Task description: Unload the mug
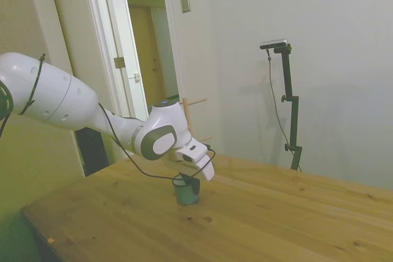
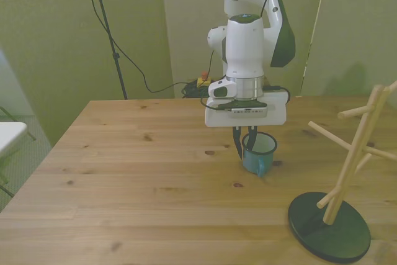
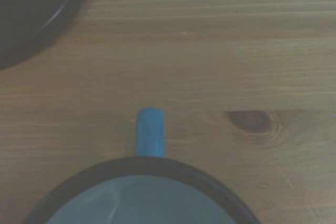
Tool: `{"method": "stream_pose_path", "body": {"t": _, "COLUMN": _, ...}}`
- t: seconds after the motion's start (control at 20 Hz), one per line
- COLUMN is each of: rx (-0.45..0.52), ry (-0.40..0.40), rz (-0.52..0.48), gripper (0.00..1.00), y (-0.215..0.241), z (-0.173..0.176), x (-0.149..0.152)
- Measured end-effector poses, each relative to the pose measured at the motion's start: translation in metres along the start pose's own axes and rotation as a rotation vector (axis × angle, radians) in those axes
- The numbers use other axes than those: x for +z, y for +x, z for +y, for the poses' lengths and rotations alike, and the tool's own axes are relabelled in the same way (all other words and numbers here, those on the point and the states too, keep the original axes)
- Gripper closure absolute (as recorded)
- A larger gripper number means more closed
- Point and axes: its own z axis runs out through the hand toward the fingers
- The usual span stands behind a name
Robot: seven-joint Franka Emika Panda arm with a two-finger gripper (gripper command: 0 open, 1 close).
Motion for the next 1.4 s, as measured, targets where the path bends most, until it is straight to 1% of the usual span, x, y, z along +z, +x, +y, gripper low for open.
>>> {"method": "stream_pose_path", "body": {"t": 0.35, "rx": 0.0, "ry": 0.009, "rz": 0.01, "gripper": 0.0, "y": 0.001, "z": -0.001, "x": -0.005}}
{"method": "stream_pose_path", "body": {"t": 0.65, "rx": -0.004, "ry": 0.041, "rz": 0.039, "gripper": 0.0, "y": 0.0, "z": -0.003, "x": -0.027}}
{"method": "stream_pose_path", "body": {"t": 0.8, "rx": -0.017, "ry": 0.066, "rz": 0.053, "gripper": 0.0, "y": -0.007, "z": -0.008, "x": -0.046}}
{"method": "stream_pose_path", "body": {"t": 0.95, "rx": -0.044, "ry": 0.095, "rz": 0.067, "gripper": 0.0, "y": -0.025, "z": -0.011, "x": -0.071}}
{"method": "stream_pose_path", "body": {"t": 1.1, "rx": -0.077, "ry": 0.114, "rz": 0.069, "gripper": 0.0, "y": -0.05, "z": -0.012, "x": -0.088}}
{"method": "stream_pose_path", "body": {"t": 1.4, "rx": -0.141, "ry": 0.103, "rz": 0.015, "gripper": 0.0, "y": -0.103, "z": 0.0, "x": -0.104}}
